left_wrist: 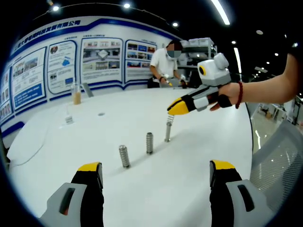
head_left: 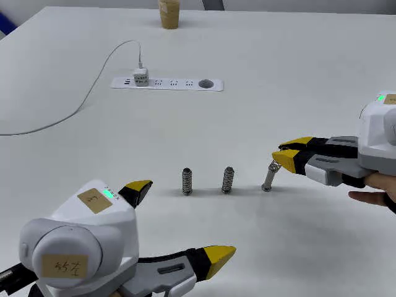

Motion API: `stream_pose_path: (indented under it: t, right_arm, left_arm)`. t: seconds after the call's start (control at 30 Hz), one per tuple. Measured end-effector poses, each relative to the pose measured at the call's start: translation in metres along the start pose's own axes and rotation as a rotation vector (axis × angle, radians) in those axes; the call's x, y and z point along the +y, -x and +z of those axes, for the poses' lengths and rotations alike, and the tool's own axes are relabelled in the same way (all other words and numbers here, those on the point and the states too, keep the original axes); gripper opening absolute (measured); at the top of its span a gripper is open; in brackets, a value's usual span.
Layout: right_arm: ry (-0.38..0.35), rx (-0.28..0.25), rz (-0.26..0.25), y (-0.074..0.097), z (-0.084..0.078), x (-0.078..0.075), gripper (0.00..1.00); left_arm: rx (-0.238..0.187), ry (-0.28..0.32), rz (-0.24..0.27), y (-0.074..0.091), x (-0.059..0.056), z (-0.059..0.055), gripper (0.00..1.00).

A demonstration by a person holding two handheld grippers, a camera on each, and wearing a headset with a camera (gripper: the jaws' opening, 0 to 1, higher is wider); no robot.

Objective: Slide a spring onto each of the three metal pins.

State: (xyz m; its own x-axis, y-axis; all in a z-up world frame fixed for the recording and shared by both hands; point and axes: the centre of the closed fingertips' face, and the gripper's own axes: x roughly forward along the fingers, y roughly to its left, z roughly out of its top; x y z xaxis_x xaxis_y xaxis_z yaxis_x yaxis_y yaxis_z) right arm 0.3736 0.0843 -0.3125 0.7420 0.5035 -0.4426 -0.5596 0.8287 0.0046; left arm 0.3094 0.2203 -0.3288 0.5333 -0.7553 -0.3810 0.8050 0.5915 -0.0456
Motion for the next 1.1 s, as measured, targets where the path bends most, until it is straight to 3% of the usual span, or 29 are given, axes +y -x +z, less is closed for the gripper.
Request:
stream_pose_path:
  t: [0.53, 1.1]
  right_arm:
    - [0.053, 0.042, -0.004, -0.008, -0.009, 0.004, 0.12]
    - [0.072, 0.102, 0.001, -0.020, -0.030, 0.008, 0.12]
  left_arm:
    - [0.032, 0.014, 0.000, -0.001, 0.004, -0.006, 0.99]
    - [0.030, -0.003, 0.007, -0.001, 0.006, -0.004, 0.96]
